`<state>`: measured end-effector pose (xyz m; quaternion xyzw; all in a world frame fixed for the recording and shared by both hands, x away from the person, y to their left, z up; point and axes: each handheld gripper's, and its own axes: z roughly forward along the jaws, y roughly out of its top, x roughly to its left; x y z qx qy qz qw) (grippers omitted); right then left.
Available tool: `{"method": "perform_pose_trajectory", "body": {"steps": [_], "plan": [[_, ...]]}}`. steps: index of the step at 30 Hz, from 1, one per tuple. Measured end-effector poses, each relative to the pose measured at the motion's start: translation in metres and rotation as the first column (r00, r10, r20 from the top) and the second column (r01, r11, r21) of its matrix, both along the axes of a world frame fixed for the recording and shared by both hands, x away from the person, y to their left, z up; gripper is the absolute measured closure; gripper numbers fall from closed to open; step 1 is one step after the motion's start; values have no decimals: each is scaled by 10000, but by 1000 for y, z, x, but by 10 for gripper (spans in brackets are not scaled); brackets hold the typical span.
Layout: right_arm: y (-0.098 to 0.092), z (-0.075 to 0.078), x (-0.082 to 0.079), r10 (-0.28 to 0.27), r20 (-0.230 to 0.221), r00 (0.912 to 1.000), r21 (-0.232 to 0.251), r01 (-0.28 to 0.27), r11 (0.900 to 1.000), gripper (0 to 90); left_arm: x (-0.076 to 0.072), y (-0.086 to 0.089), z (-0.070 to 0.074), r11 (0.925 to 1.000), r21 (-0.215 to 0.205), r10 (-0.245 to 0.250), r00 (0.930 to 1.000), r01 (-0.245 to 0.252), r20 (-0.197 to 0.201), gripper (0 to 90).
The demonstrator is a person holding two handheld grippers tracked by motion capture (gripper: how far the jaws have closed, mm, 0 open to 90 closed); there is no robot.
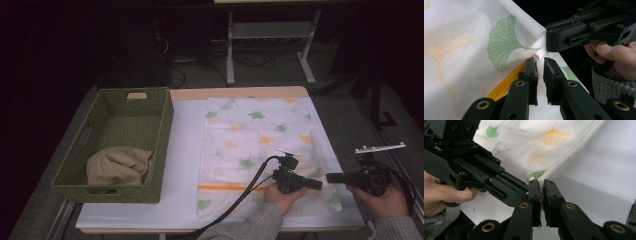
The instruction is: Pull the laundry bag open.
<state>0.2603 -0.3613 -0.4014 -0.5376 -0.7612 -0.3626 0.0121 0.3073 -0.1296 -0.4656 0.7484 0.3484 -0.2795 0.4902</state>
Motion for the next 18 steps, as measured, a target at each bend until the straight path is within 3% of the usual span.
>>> {"method": "perform_pose_trajectory", "body": {"steps": [12,18], "plan": [[-1,-2,1,-26,-70,10000,-17,26,10000,841,-2,-6,-7,9997,200,-104,9999,106,-138,805],[-1,-2,1,-36,-64,10000,14,36,10000,841,-2,-6,-6,9992,398,-26,10000,23,87,888]]}}
